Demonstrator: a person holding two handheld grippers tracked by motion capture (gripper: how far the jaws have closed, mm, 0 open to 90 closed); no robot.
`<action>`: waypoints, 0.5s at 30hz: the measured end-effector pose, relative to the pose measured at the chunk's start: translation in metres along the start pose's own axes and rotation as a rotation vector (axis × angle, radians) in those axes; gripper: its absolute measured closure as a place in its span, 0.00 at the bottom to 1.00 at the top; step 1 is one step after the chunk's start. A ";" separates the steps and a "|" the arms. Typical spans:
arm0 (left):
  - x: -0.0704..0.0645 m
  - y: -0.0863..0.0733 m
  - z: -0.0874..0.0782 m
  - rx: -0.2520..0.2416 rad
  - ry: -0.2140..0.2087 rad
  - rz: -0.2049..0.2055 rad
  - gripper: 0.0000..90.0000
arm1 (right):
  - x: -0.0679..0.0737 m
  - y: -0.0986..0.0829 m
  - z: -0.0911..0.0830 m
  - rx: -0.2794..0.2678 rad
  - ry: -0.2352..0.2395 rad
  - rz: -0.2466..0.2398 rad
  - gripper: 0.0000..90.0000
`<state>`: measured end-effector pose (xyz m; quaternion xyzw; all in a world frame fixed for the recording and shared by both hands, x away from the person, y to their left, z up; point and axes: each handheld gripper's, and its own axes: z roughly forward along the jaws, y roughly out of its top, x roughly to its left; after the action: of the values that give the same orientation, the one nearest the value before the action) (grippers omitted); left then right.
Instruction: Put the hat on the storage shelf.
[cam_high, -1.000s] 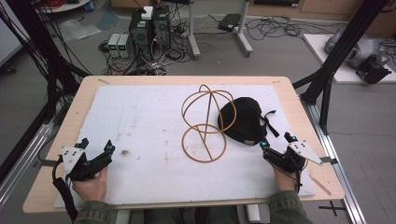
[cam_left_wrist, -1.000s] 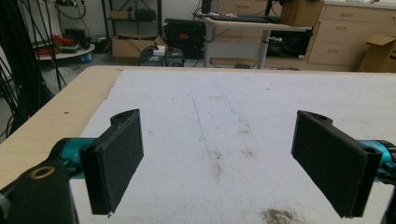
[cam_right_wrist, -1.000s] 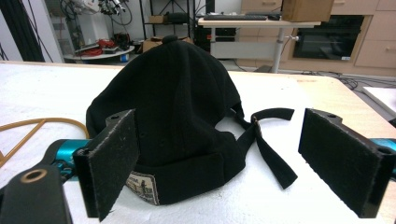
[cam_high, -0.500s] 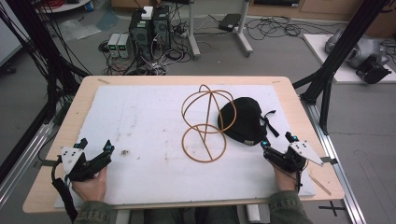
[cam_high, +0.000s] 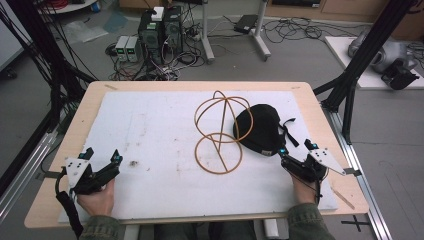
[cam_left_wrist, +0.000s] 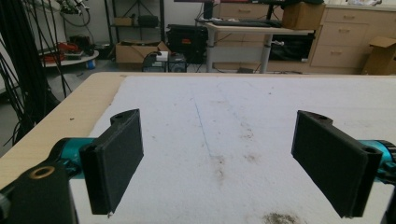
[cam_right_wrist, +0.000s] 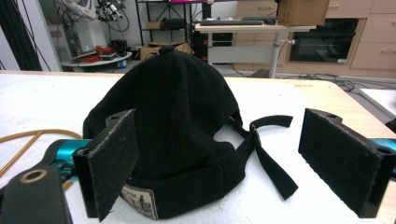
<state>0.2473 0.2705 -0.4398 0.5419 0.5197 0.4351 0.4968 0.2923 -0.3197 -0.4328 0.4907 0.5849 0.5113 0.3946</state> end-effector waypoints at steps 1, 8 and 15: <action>0.000 0.000 0.000 -0.001 -0.001 0.002 0.19 | 0.000 0.001 0.002 -0.001 -0.001 0.000 0.13; -0.001 0.000 0.001 -0.003 -0.003 0.013 0.19 | 0.000 0.004 0.018 0.008 0.000 -0.008 0.13; -0.002 0.000 0.002 -0.002 -0.006 0.016 0.19 | 0.002 0.009 0.029 0.023 0.017 -0.029 0.13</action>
<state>0.2489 0.2688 -0.4399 0.5468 0.5134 0.4382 0.4954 0.3210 -0.3119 -0.4288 0.4823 0.6012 0.5027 0.3914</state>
